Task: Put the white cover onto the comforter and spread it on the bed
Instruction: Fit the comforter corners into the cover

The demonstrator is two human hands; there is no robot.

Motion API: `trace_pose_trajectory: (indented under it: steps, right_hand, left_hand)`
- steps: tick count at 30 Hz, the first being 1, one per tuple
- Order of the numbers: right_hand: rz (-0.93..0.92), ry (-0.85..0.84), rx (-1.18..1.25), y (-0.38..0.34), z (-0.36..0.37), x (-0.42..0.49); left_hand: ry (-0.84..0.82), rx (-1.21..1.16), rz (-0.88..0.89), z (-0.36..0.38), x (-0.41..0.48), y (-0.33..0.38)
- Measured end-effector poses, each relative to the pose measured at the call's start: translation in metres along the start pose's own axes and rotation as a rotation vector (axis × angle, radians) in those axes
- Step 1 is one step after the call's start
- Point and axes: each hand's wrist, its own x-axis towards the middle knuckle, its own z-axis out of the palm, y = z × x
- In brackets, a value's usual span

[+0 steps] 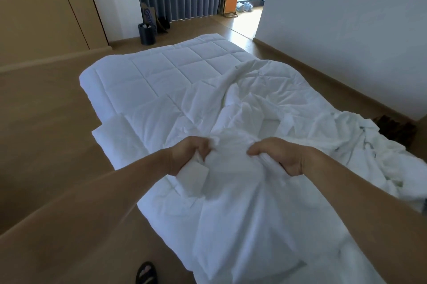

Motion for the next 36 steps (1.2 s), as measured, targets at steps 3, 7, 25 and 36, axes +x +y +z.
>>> trace_pose_trajectory:
  steps: [3,7,25,36]
  right_hand:
    - [-0.065,0.033,0.060,0.000,0.003,0.002]
    - [-0.036,-0.141,-0.165,-0.001,-0.001,0.001]
    - [-0.104,-0.096,-0.589,0.004,0.006,0.015]
    - [-0.188,0.040,-0.560,0.021,0.003,0.010]
  left_hand:
    - [-0.124,0.100,-0.022,0.010,0.002,0.003]
    - [-0.160,0.881,-0.068,0.017,0.006,0.011]
    - [0.069,1.033,0.253,0.044,0.026,-0.027]
    - [0.031,0.559,0.125,0.020,0.013,-0.006]
